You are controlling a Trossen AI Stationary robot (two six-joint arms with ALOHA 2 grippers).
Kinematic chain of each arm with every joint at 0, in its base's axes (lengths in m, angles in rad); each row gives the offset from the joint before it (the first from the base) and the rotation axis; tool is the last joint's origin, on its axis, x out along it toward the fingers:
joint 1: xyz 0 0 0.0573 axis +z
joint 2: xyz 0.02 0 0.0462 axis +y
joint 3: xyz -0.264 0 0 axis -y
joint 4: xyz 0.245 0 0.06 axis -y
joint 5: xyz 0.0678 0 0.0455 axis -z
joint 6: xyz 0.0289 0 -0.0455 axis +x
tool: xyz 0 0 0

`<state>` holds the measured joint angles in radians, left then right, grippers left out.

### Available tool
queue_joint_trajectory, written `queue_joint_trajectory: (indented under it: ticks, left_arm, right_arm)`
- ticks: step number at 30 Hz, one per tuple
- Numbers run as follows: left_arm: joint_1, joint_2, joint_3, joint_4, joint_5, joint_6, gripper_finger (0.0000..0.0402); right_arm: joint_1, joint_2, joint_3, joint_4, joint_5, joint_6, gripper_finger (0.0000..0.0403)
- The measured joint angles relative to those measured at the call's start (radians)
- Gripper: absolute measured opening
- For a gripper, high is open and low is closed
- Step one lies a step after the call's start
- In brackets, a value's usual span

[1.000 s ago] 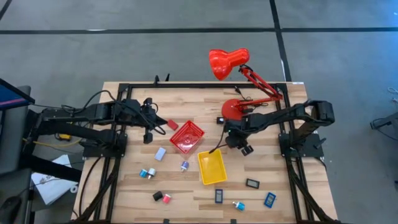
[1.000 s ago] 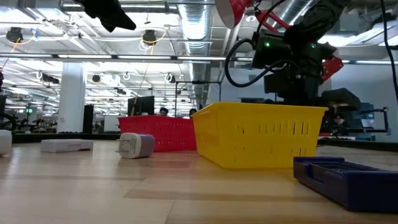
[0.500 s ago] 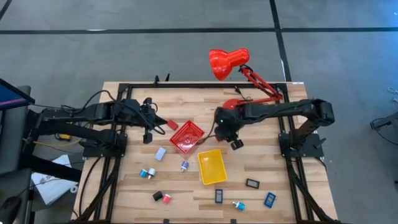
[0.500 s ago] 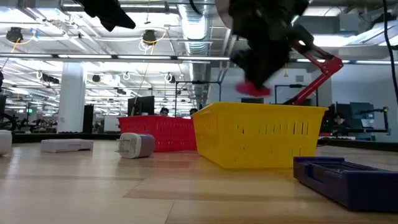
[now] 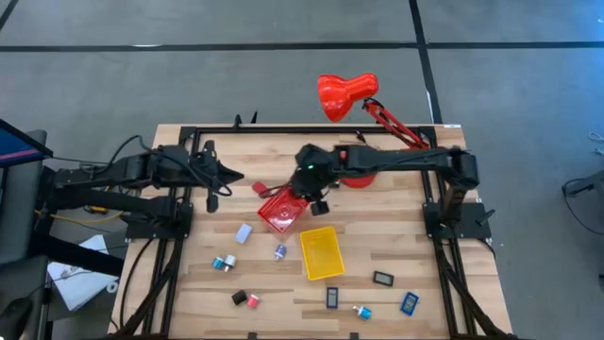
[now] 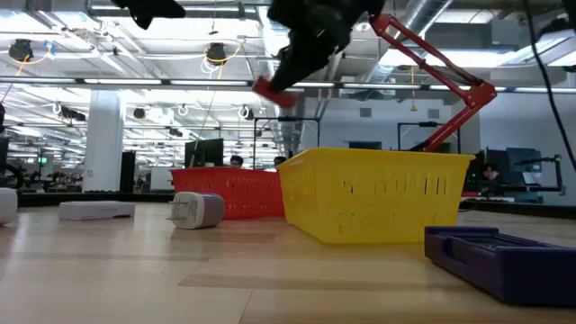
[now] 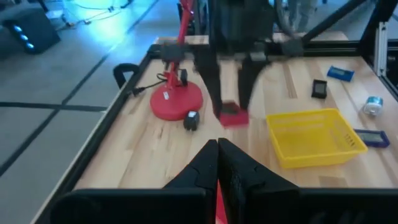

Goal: Pick & Place Office items
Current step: Put the right red digital clock into the red basket

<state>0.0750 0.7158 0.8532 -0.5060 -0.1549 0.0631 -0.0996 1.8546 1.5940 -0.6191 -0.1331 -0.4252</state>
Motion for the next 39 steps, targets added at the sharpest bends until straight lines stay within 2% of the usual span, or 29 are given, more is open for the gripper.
queue_joint_trajectory:
  ticks: [7,18,23,34,39]
  left_arm:
    - [0.0,-0.017,0.0,0.001,-0.002,0.0,0.0002]
    - [0.0,-0.015,0.0,0.005,-0.002,0.0,0.0002]
    - [0.0,-0.015,0.0,0.006,-0.002,0.0,0.0002]
    - [0.0,-0.015,0.0,0.006,-0.002,0.002,0.0002]
    - [0.0,-0.015,0.0,0.006,-0.002,0.003,0.0002]
  right_arm:
    - [0.013,0.166,0.131,0.008,-0.065,-0.012,0.0123]
    - [0.002,0.31,0.147,-0.002,-0.051,-0.057,0.0123]
    - [-0.005,0.313,0.148,-0.005,-0.051,-0.056,0.0128]
    - [-0.007,0.307,0.147,0.002,-0.05,-0.045,0.0222]
    - [-0.007,0.307,0.147,-0.003,-0.05,0.003,0.0242]
